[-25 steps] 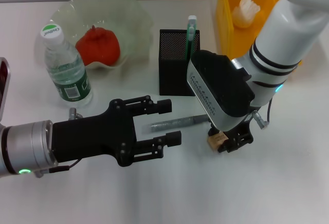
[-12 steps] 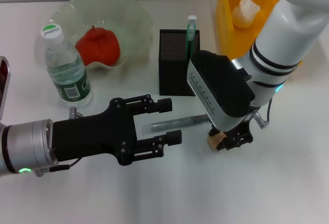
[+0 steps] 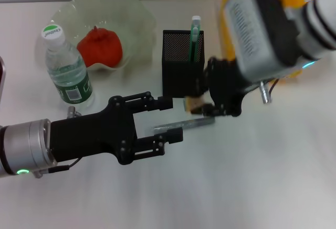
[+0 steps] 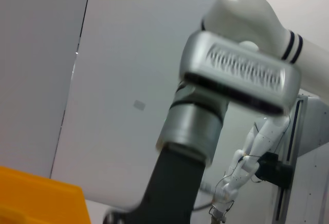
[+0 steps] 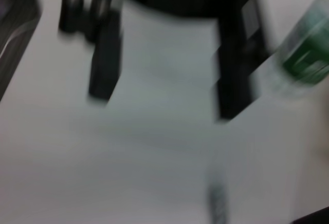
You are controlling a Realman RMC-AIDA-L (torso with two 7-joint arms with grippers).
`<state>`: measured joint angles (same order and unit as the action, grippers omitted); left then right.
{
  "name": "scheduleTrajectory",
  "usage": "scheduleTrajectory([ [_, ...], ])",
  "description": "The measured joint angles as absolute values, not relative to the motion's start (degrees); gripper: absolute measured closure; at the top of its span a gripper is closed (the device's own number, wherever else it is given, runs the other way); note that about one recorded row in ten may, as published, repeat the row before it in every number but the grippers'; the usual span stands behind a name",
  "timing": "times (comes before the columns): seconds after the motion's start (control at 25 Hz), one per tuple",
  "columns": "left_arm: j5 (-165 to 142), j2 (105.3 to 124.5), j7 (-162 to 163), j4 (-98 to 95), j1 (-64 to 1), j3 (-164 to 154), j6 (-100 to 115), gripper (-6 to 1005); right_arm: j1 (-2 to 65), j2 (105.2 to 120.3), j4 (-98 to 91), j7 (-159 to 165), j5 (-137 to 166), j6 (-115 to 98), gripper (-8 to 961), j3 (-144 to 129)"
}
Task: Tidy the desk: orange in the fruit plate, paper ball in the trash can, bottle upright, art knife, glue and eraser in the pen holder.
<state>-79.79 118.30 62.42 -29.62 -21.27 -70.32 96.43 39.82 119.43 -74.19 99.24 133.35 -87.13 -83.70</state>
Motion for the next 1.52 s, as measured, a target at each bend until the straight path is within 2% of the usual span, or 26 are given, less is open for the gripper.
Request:
scheduleTrajectory([
  [0.04, -79.8, 118.3, 62.4, -29.6, -21.3, -70.2, 96.5, 337, 36.1, 119.39, -77.7, 98.5, 129.0, -86.4, 694, -80.5],
  [0.08, -79.8, 118.3, 62.4, -29.6, -21.3, -70.2, 96.5, 337, 36.1, 119.39, -77.7, 98.5, 129.0, -86.4, 694, -80.5],
  [0.24, -79.8, 118.31, 62.2, -29.7, -21.3, -70.1, 96.6, 337, 27.7, 119.35, -79.5, 93.0, 113.4, -81.6, 693, -73.3],
  [0.44, -79.7, 118.4, 61.2, -29.7, -21.3, -70.0, 96.7, 337, 23.9, 119.33, -69.3, 83.5, 95.7, -74.9, 693, -70.9],
  [0.88, -79.7, 118.48, 61.0, -29.6, -20.7, -70.0, 97.4, 337, 26.5, 119.22, -47.3, 70.9, 79.8, -71.4, 694, -69.2],
  [1.04, -79.7, 118.47, 60.9, -29.6, -20.6, -70.1, 97.5, 337, 30.4, 119.25, -40.1, 69.8, 78.7, -68.2, 692, -69.2],
  [1.52, -79.8, 118.47, 60.9, -29.6, -20.9, -70.0, 98.1, 337, 35.4, 119.54, -32.6, 66.9, 78.6, -61.8, 671, -70.7],
])
